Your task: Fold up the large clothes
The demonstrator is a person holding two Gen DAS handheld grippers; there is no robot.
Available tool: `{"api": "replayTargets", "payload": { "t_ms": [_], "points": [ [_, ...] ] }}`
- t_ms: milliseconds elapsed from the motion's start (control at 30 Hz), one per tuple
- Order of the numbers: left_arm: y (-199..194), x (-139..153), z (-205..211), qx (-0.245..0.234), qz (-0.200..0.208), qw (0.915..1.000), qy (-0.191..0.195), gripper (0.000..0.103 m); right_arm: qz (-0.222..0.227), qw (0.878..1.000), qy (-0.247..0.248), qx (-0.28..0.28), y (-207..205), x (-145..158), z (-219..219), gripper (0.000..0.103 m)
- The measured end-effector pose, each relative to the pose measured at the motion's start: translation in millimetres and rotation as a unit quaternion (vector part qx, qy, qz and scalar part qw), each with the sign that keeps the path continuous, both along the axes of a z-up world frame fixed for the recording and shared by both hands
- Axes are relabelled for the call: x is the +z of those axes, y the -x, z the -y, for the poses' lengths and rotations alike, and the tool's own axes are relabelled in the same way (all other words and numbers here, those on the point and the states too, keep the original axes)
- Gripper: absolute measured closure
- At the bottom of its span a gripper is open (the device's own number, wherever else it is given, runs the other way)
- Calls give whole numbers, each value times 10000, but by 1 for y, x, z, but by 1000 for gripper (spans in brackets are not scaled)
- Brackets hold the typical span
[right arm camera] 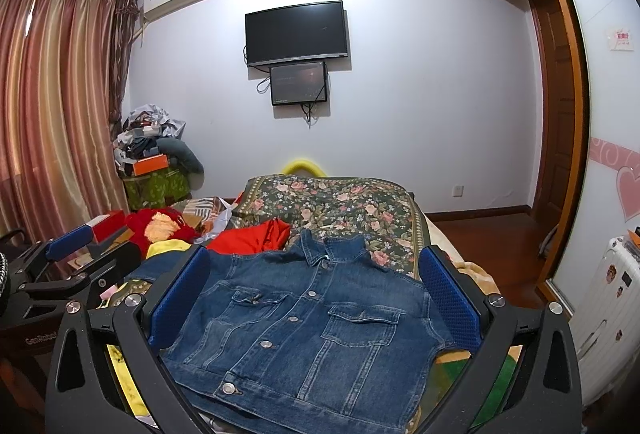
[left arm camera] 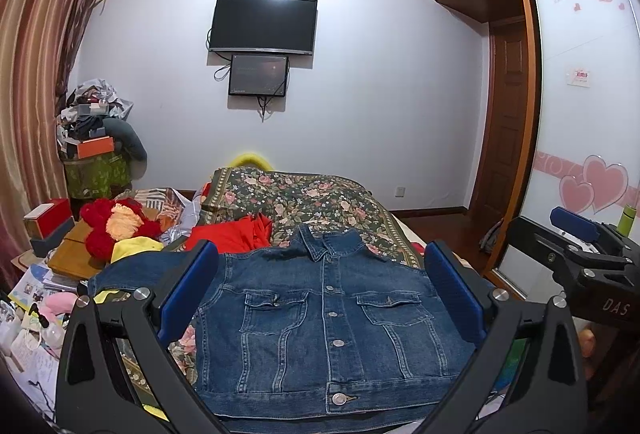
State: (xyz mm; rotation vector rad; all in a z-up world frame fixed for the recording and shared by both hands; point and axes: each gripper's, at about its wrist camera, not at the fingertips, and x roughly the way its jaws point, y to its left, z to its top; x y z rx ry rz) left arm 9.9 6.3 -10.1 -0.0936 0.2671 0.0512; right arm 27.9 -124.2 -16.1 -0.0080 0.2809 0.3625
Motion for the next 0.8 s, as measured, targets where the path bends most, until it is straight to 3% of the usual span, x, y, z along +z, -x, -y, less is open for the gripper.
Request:
{"api": "replayTargets", "payload": {
  "t_ms": [800],
  "points": [
    [-1,-1,-2,21,-1,10000,21,0,-53,10000,-23,25,-1,1,0,0]
  ]
}}
